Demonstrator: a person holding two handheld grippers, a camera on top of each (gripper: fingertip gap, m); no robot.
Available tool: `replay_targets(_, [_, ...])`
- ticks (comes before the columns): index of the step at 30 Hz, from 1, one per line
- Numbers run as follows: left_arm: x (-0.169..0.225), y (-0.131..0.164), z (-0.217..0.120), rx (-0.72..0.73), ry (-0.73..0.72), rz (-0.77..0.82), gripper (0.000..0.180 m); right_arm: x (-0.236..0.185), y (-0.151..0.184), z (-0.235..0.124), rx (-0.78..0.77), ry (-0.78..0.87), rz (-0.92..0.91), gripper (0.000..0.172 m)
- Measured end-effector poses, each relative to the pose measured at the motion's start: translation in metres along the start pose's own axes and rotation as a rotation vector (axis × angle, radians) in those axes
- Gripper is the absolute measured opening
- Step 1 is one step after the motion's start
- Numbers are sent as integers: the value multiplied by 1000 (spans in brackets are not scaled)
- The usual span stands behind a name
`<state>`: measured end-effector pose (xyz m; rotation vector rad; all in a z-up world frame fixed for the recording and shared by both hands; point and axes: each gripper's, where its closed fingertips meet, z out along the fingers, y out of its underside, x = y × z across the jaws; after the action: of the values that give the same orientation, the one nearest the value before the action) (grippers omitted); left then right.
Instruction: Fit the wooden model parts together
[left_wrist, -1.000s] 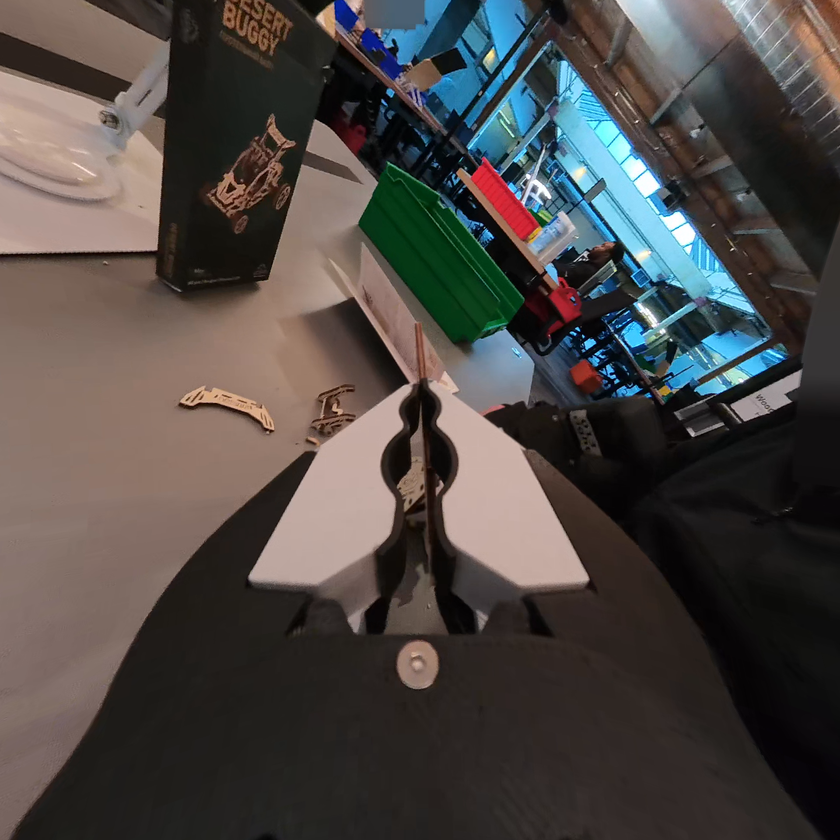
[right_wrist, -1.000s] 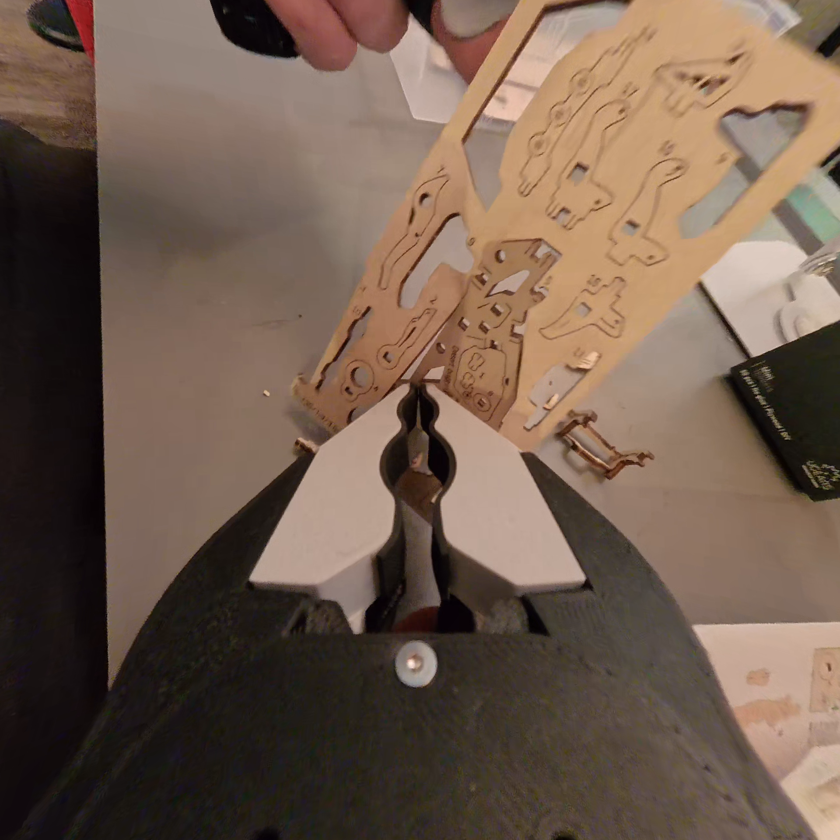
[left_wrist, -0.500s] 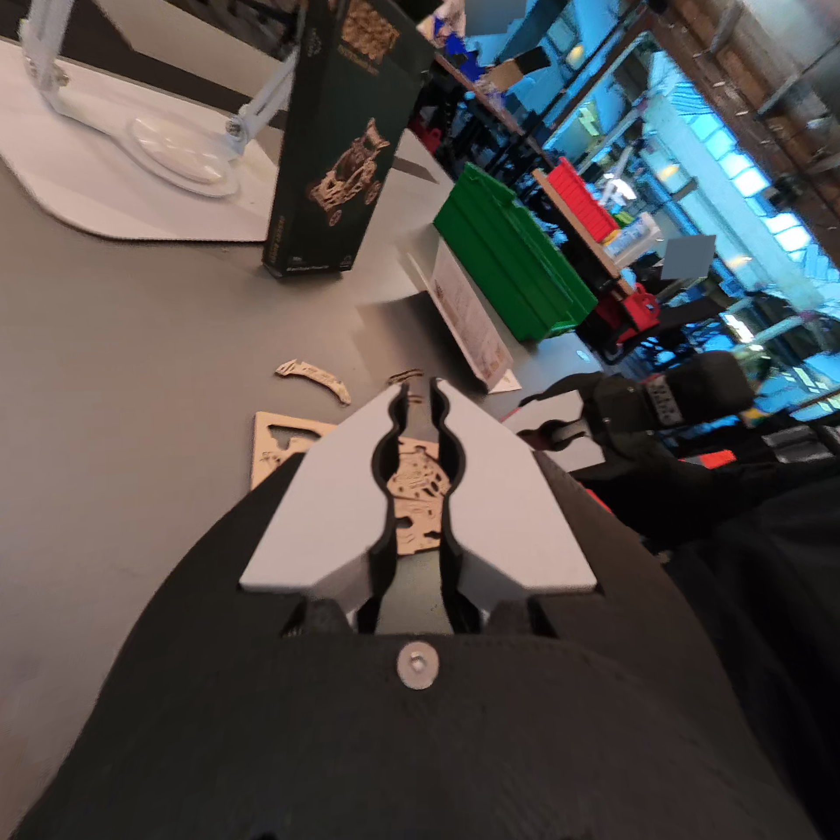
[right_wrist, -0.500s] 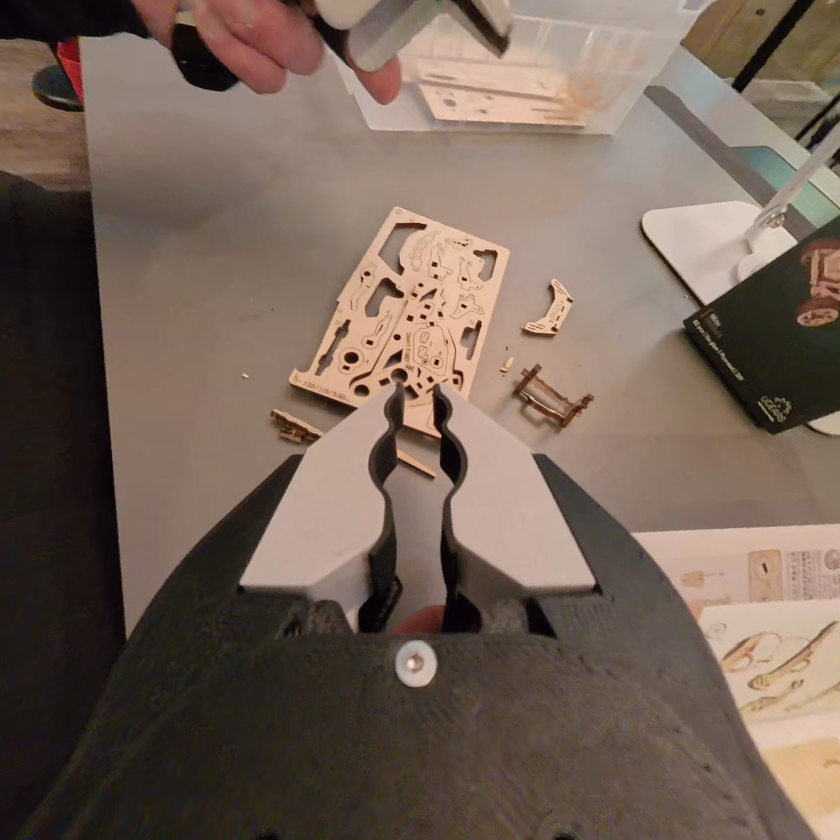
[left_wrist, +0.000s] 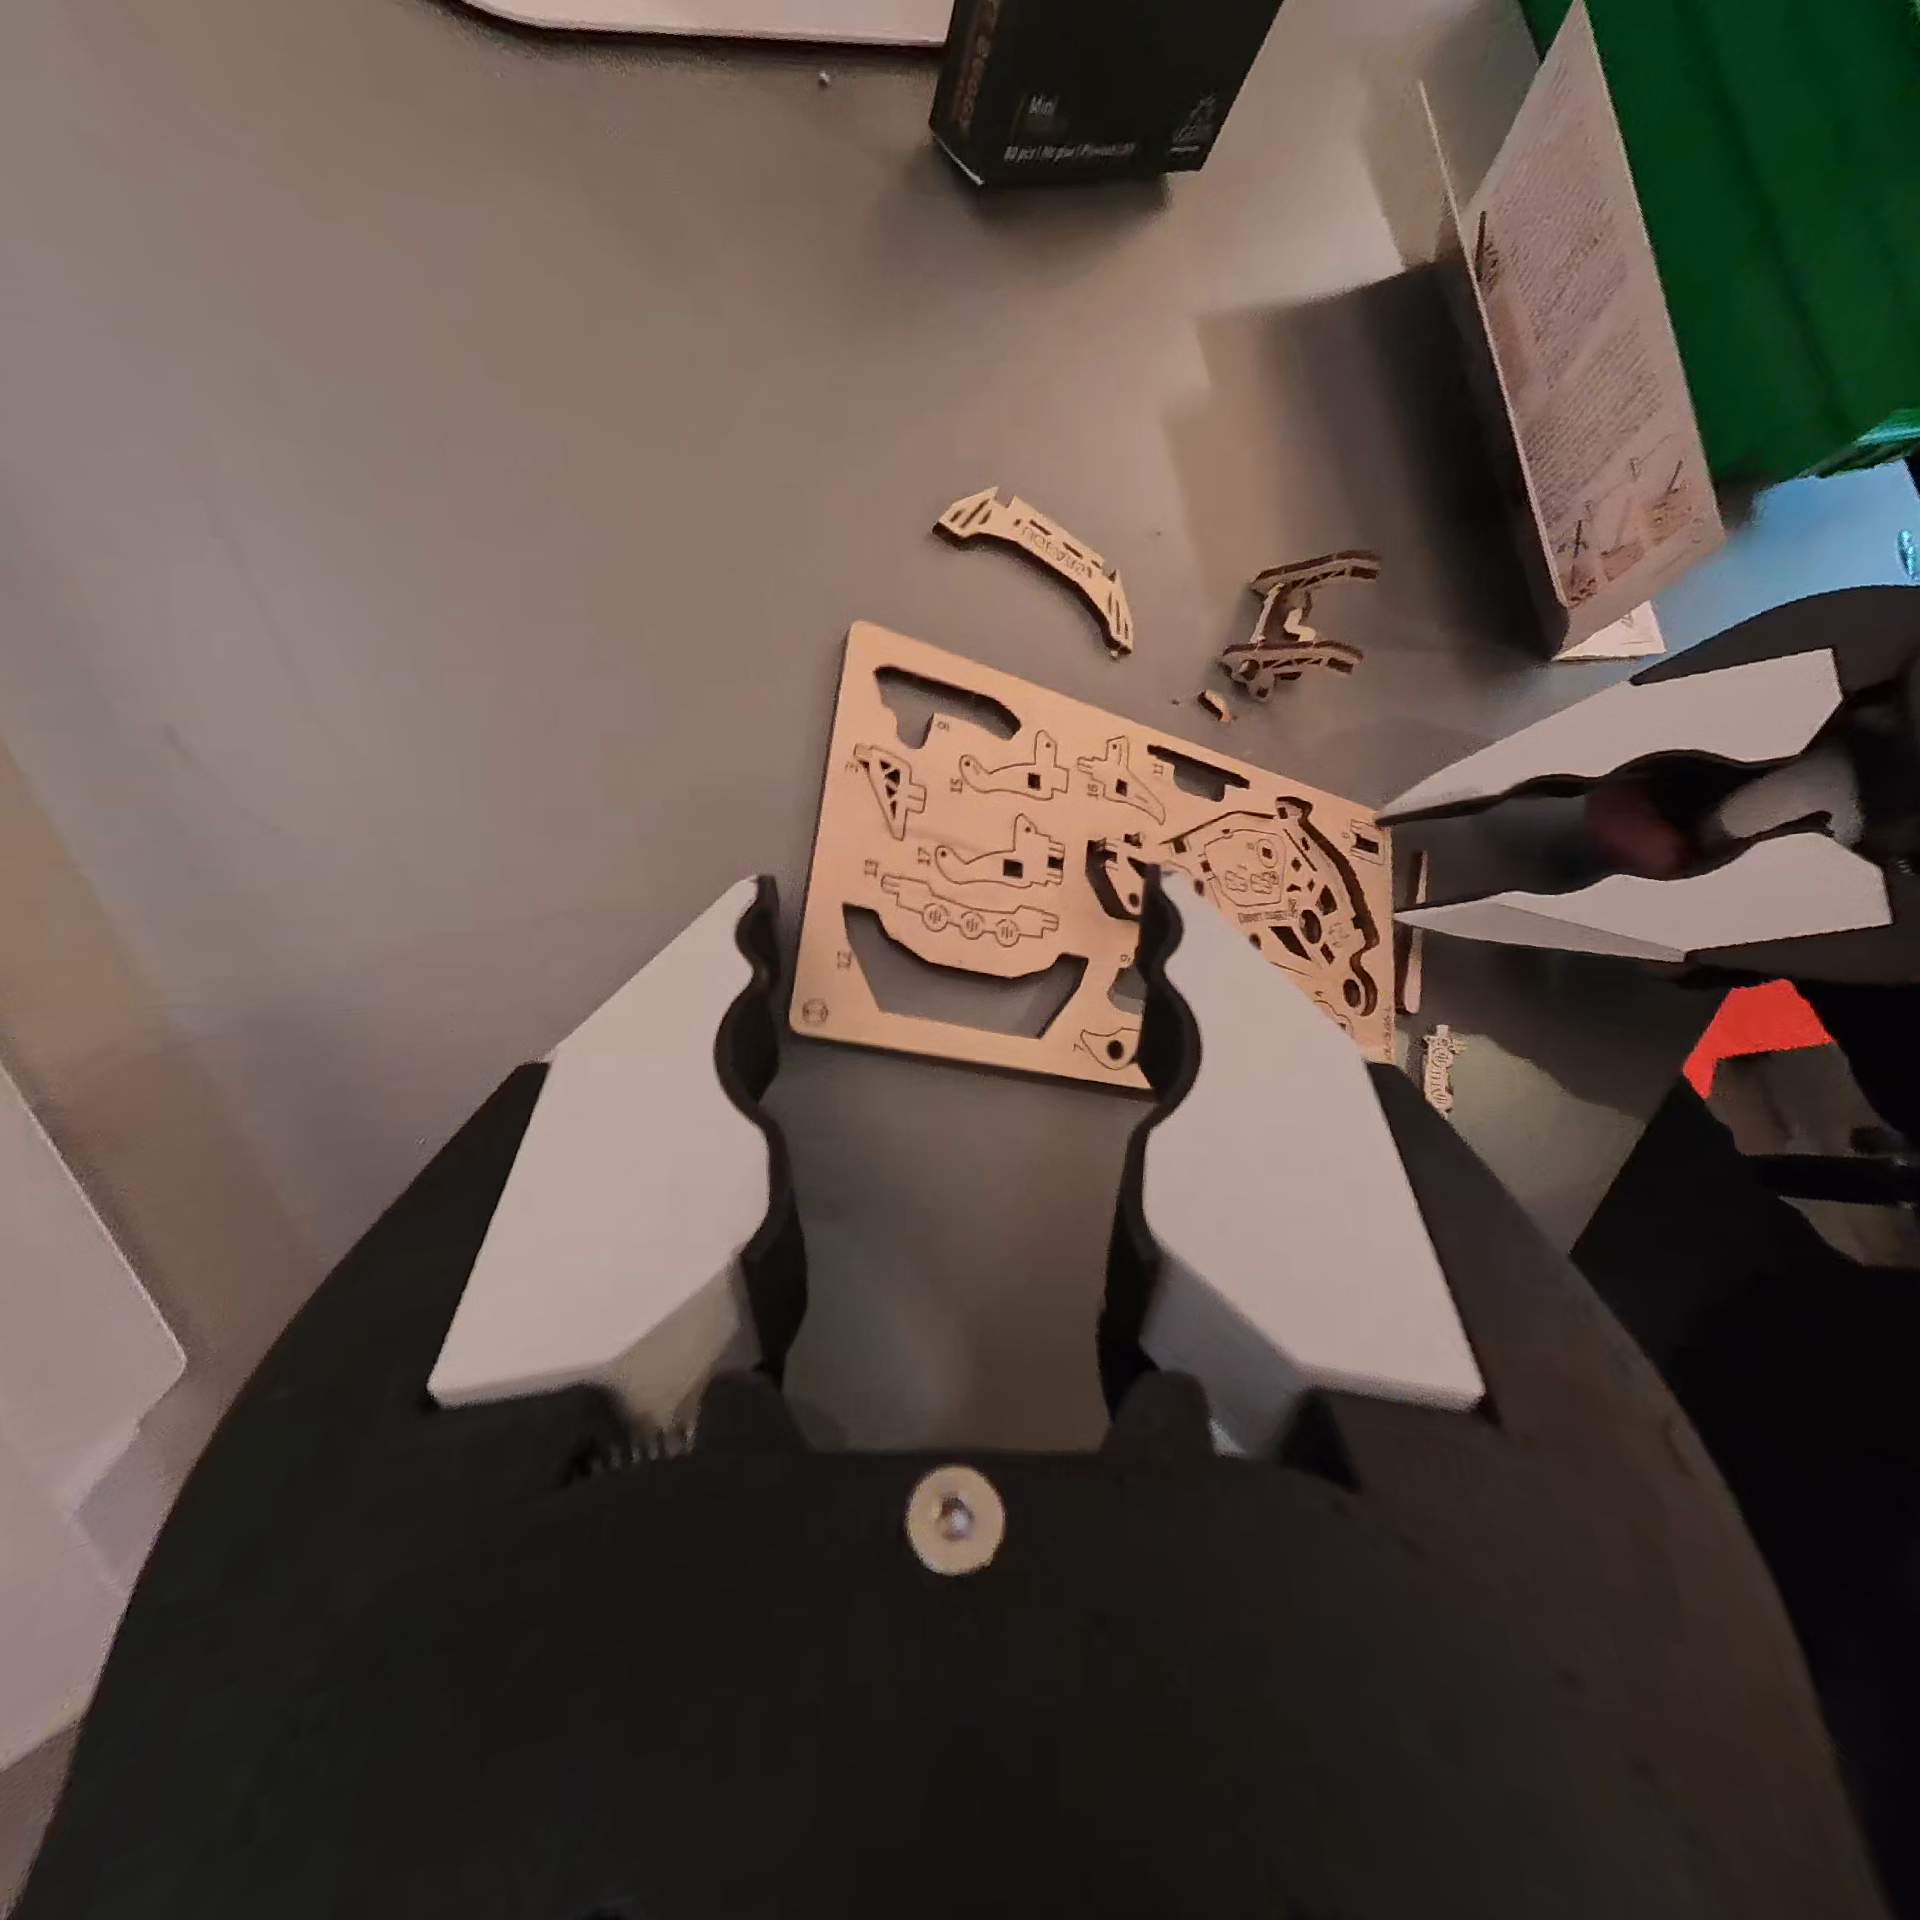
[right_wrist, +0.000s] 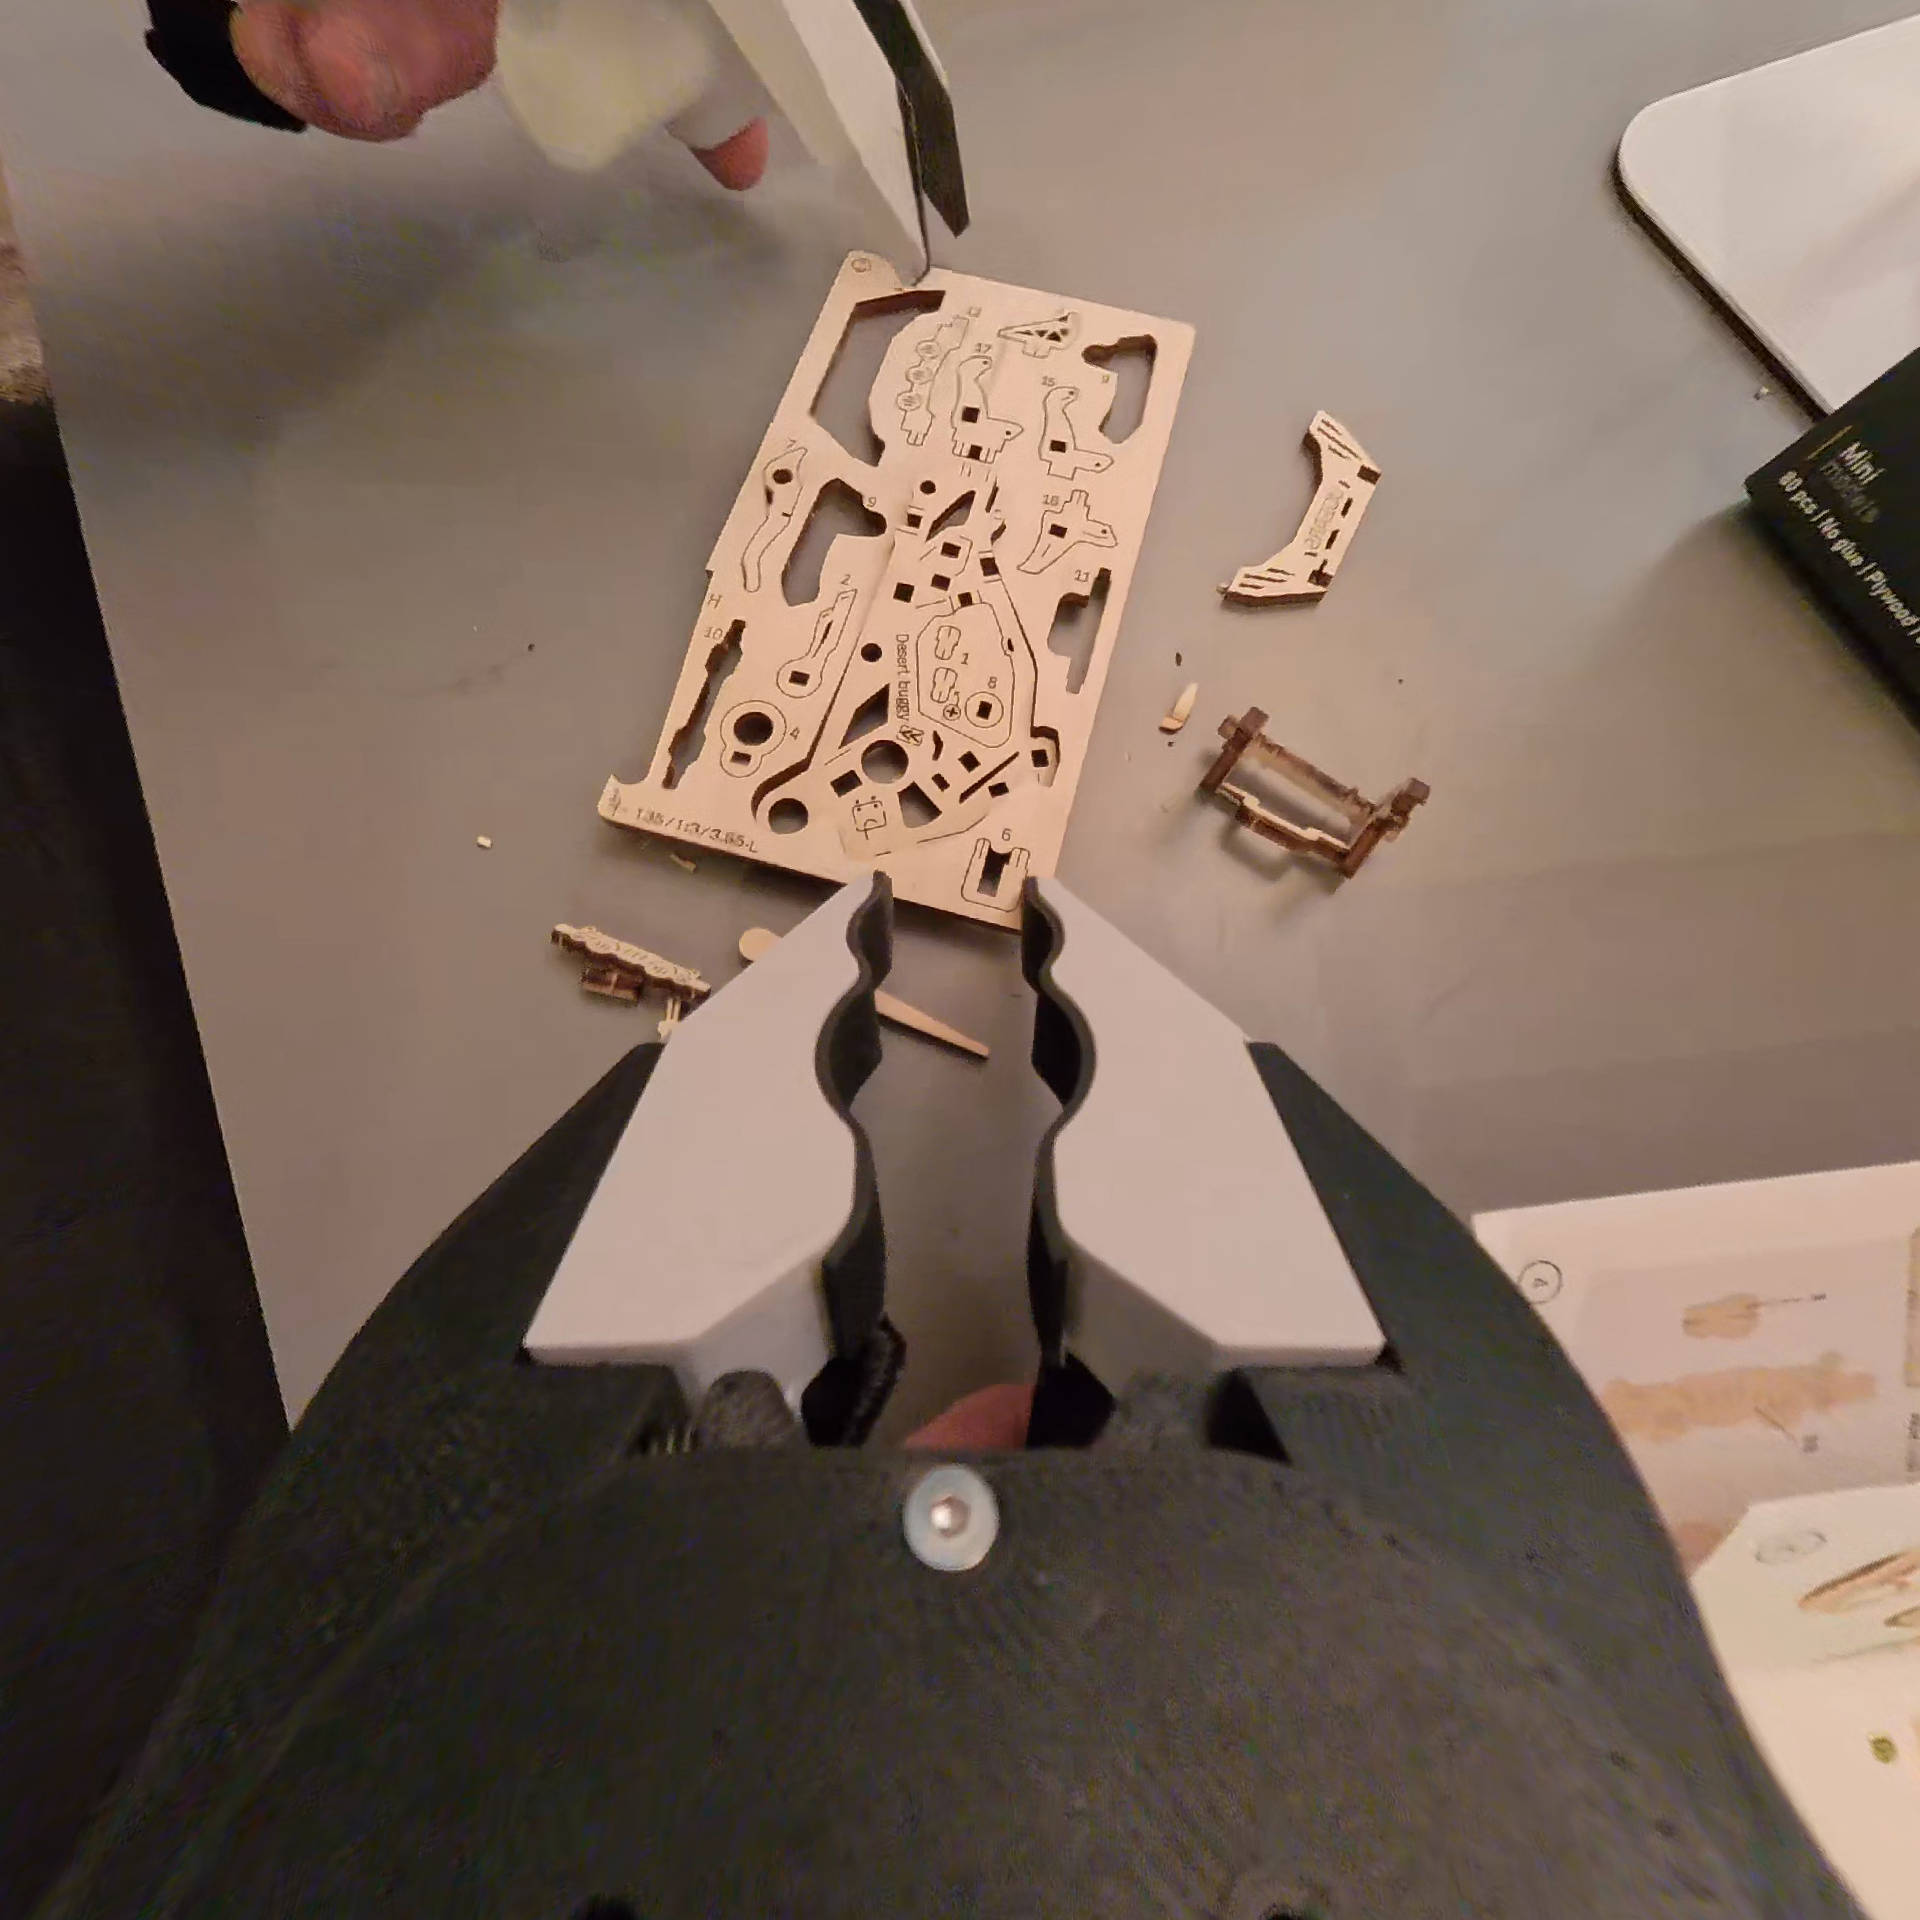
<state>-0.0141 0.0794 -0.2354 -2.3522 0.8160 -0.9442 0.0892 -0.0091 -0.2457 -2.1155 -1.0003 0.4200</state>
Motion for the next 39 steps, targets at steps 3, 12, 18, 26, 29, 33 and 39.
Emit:
replay_targets(3, [-8,4,1,-20,-39,14,65,1,4,2,-14,8,-14,18])
replay_targets(12, [26,0,12,1,171,-29,56,-2,3,5,-11,6,-34,10])
replay_targets(18, [35,-6,20,65,279,-186,15,0,3,5,-5,10,-36,8])
replay_targets(26, [53,-20,5,206,391,-193,3,-2,1,3,21,-4,-49,14])
replay_targets(29, [53,-23,-6,238,403,-182,1,-4,-12,-5,110,-44,-1,16])
replay_targets(33, [55,-22,-20,269,427,-151,1,-4,-32,-15,191,-67,26,18])
replay_targets(39, [64,-26,-40,325,482,-157,1,5,-64,-22,286,-114,130,26])
